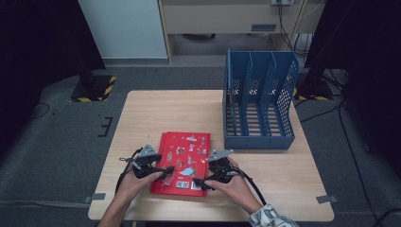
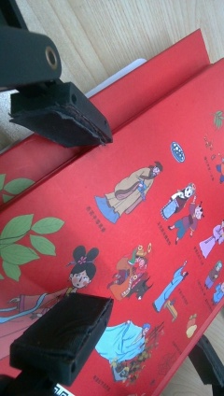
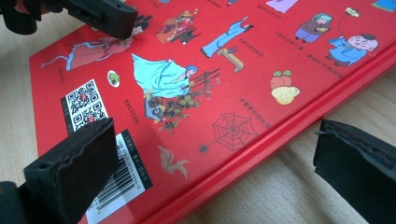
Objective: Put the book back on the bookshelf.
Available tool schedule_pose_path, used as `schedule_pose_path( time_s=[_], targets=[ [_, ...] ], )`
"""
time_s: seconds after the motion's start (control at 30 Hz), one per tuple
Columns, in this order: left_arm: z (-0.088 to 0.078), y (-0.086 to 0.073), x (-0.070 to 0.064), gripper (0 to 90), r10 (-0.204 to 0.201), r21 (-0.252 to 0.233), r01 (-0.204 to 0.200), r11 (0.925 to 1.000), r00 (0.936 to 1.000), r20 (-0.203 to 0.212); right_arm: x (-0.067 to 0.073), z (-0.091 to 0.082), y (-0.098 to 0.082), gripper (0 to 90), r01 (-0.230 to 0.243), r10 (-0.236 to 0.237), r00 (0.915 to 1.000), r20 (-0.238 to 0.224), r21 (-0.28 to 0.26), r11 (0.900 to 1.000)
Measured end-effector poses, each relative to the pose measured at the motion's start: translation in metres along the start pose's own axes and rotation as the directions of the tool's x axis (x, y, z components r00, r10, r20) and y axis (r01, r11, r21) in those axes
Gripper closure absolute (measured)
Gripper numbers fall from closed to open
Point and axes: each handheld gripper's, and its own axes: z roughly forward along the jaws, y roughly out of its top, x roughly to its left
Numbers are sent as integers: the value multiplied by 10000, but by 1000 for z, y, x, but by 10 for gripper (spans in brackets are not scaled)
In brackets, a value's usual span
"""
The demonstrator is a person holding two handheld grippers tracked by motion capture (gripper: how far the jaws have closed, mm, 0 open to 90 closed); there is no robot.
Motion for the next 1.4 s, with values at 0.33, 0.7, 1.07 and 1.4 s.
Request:
schedule_pose_path(
  time_s=[0.33, 0.7, 1.07, 1.4],
  targets=[
    [3, 0, -2, 120, 124, -34, -124, 9999, 9999, 36, -7, 6, 1, 1, -544, 542, 9984, -161, -105, 9985],
    [8, 1, -2, 39, 100, -95, -99, 9999, 9998, 152, -12, 18, 6, 0, -1130, 1129, 9915, -651, 19, 9936],
    [11, -1, -2, 0, 304, -269, -303, 9992, 9995, 33, -14, 19, 10, 0, -1124, 1137, 9908, -739, 213, 9934],
    [11, -1, -1, 0, 392, -286, -387, 9988, 9991, 141, -12, 19, 13, 6, -1203, 1230, 9908, -571, 489, 9915]
  ],
)
